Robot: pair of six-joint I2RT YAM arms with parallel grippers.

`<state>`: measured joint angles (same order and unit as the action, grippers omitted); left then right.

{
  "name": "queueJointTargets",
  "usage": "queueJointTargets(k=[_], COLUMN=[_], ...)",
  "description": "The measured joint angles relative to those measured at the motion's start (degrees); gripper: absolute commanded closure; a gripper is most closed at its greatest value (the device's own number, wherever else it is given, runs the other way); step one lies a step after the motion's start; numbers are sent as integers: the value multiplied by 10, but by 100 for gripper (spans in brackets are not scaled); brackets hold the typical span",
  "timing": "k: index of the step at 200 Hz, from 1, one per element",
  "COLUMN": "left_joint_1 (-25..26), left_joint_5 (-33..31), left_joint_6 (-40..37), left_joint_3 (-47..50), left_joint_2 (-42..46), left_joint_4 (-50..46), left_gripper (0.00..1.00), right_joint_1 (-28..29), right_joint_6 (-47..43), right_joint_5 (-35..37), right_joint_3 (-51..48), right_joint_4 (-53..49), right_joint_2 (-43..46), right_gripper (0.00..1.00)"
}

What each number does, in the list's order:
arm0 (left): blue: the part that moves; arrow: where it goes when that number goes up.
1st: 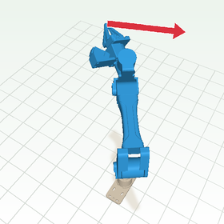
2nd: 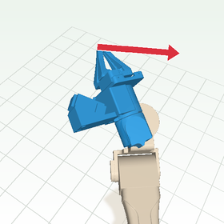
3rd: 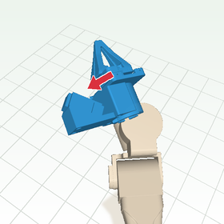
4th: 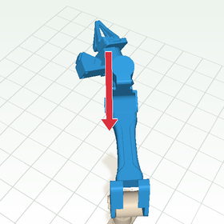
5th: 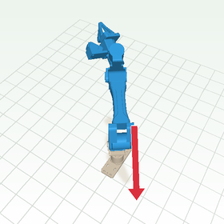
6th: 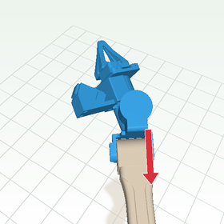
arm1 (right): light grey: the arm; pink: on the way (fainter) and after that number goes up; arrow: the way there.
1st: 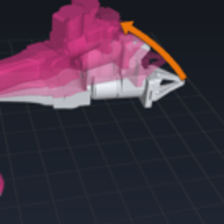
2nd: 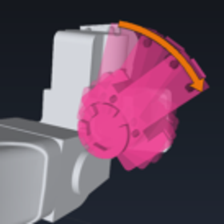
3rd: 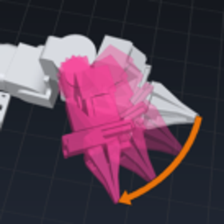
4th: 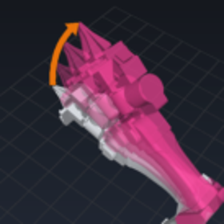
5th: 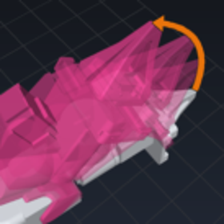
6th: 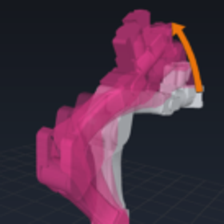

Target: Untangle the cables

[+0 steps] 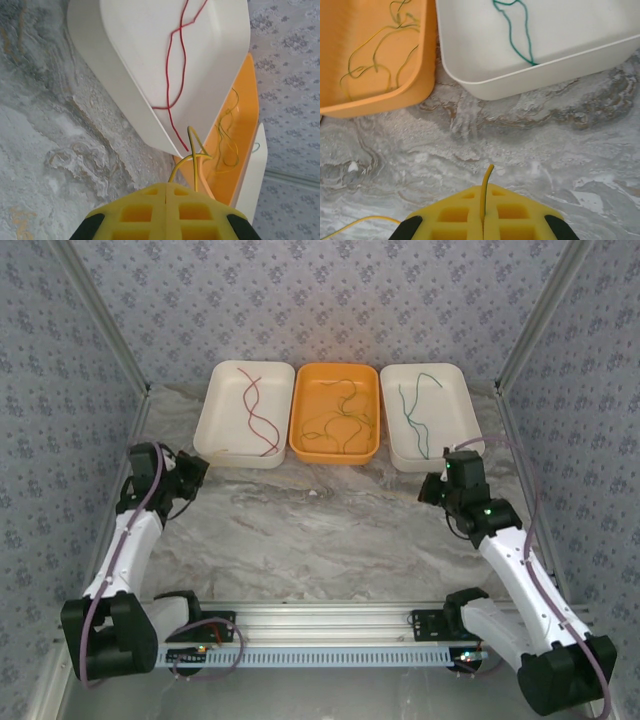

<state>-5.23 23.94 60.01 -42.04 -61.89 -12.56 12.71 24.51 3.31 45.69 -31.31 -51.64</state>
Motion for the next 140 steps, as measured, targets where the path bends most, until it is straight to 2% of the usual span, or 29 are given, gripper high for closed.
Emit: queueJointTargets(k=[32,56,103,140], left_joint_1=[0,0,35,63], left_joint_5=[25,17,-45,-107], left_joint_6=[-32,-62,-103,-125], left_joint_3=[2,17,67,79], left_joint_2=[12,31,49,50], left_joint_4=[-31,-61,-103,-117], left_gripper=[100,100,100,100], right_joint_1=[-60,-134,-260,-367], right_joint_6=[-3,-3,37,101], right_joint_5=[-31,-69,-140,-195], right_joint_3=[24,83,263,360], right_joint_4=[-7,-6,3,21], right_joint_2=[0,-5,-47,-66], right_gripper=[100,100,100,100])
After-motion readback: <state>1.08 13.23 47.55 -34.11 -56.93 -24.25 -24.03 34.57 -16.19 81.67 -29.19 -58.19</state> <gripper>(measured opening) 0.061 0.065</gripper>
